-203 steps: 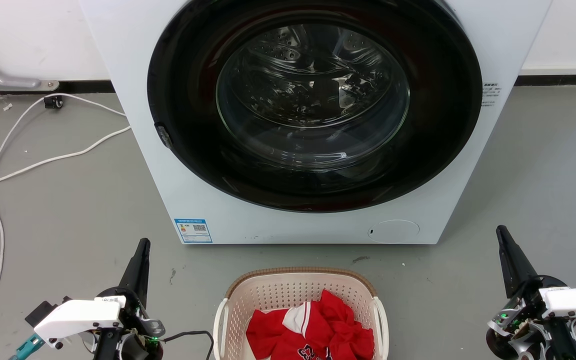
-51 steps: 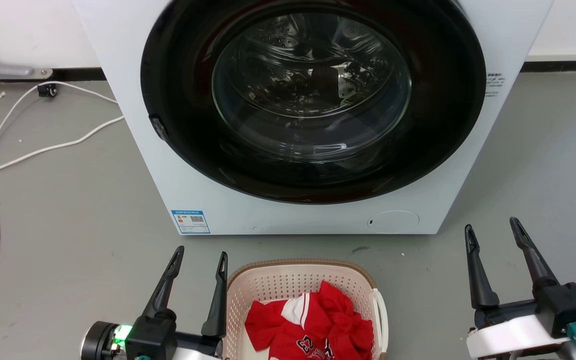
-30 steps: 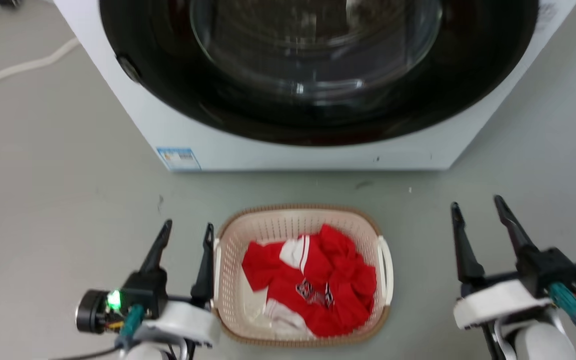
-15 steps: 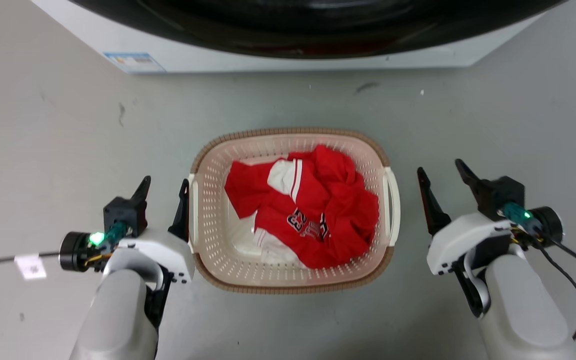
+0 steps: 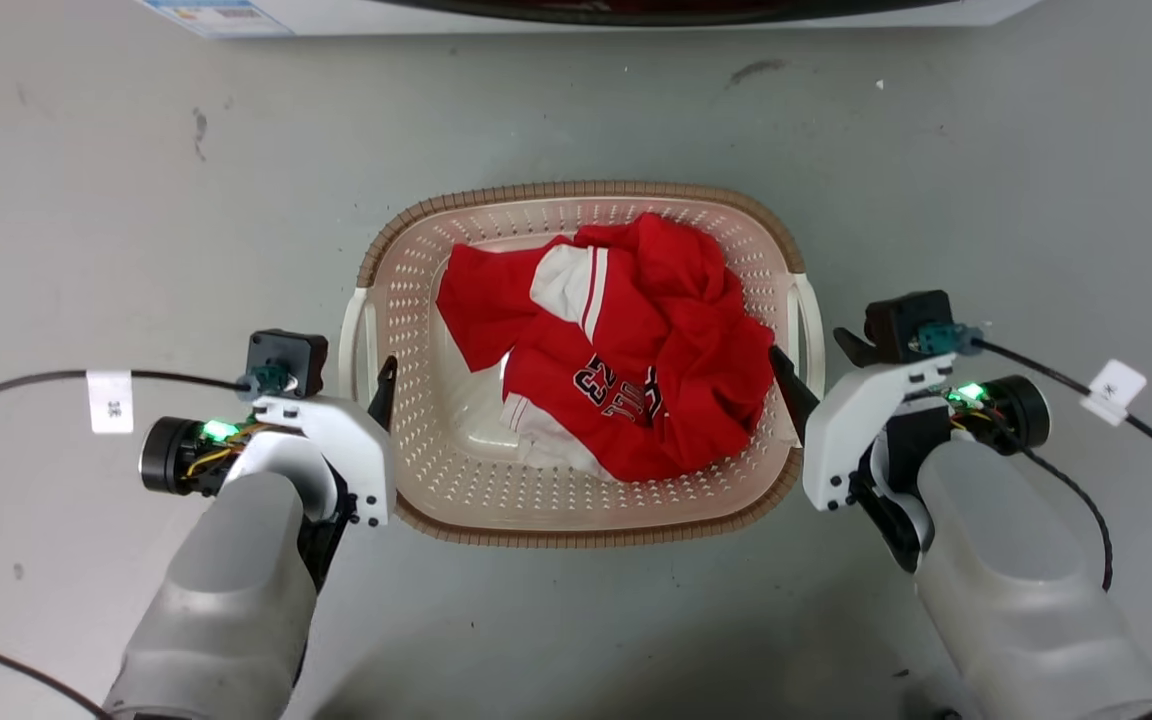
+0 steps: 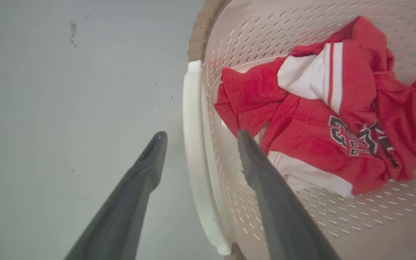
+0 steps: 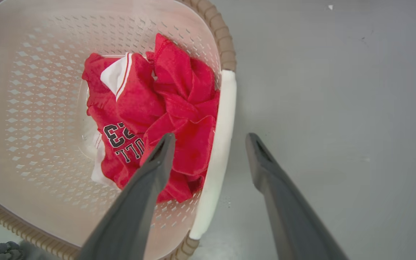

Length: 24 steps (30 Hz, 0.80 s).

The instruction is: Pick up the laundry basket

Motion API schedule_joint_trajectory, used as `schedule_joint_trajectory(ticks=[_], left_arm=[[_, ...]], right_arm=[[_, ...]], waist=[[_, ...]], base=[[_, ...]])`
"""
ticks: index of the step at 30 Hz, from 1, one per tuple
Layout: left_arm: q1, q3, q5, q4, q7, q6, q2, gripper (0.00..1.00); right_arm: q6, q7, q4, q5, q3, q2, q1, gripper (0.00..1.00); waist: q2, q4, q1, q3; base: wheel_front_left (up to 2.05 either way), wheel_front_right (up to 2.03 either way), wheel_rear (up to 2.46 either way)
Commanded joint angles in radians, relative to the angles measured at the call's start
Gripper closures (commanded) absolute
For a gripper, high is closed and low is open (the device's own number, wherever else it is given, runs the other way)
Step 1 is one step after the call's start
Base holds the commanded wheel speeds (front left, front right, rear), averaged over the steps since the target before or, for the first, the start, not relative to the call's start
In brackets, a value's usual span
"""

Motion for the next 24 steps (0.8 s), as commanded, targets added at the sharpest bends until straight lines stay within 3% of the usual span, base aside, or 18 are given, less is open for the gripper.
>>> schedule_joint_trajectory(ticks=[1, 13, 24], left_arm=[[-0.031, -0.028, -0.027, 0.021, 0.022, -0.001, 0.002, 0.0], [-0.115, -0.291, -0.244, 0.003, 0.163, -0.002, 0.049, 0.0], [-0.14, -0.447, -0.383, -0.021, 0.182, -0.002, 0.098, 0.0]], right_arm=[[-0.001, 0.01, 0.032, 0.018, 0.015, -0.001, -0.042, 0.0], [-0.001, 0.057, 0.231, 0.092, 0.066, -0.001, -0.194, 0.0], [-0.001, 0.03, 0.296, 0.129, 0.121, -0.001, -0.24, 0.0]], waist=[[-0.0001, 0.005, -0.0002, 0.021], [-0.0001, 0.01, -0.0002, 0.095], [-0.0001, 0.01, -0.0002, 0.117]], base=[[0.0, 0.0, 0.0], [0.0, 0.0, 0.0], [0.0, 0.0, 0.0]])
